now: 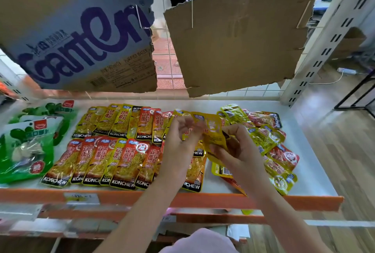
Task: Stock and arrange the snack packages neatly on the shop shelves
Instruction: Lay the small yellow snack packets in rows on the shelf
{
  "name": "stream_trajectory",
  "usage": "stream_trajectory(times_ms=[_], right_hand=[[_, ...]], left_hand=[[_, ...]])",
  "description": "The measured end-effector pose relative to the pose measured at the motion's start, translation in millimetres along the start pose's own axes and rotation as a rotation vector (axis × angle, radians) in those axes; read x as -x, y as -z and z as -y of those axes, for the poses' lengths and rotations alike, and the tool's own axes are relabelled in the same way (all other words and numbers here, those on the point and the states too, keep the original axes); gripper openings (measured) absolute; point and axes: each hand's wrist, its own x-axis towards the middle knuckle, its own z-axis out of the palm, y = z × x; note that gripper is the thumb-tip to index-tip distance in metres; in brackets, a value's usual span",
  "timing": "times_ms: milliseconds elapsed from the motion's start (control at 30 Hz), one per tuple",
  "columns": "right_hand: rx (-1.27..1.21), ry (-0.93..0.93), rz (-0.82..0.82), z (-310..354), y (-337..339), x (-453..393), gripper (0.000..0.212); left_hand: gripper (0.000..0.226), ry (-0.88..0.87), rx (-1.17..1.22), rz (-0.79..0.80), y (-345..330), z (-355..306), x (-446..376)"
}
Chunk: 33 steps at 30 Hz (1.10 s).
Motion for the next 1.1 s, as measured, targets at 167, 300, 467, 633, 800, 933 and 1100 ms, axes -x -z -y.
stream_trajectory(times_ms=[167, 300, 467, 633, 800, 933, 1100], right_hand=[[0.23, 0.199, 0.012, -2, -4, 5, 0.024], [0.13, 0.196, 0.085, -6, -5, 10, 0.021], [0.045, 0.156, -0.091, 0, 8, 3, 0.007], [0.049, 0.237, -0.011, 3, 14, 4, 0.016], [0.087, 0.217, 0.109, -3, 8, 8, 0.051], [-0.025, 0.107, 0.054, -6, 5, 7, 0.033], [0.063, -0.081, 0.071, -2, 0, 8, 0.022]], left_hand=[[0.076, -0.17, -0.324, 0.136, -10, 8, 21], [0.054, 0.037, -0.262, 0.099, 0, 3, 18], [0.043, 0.365, 0.217, -0.023, 22, 2, 4], [0.055, 0.469, 0.437, -0.03, 31, -5, 0], [0.052, 0.4, 0.38, 0.116, 31, -10, 4], [0.065, 0.39, 0.394, 0.111, 37, -11, 2], [0.062, 0.358, 0.404, 0.105, 39, -12, 4]])
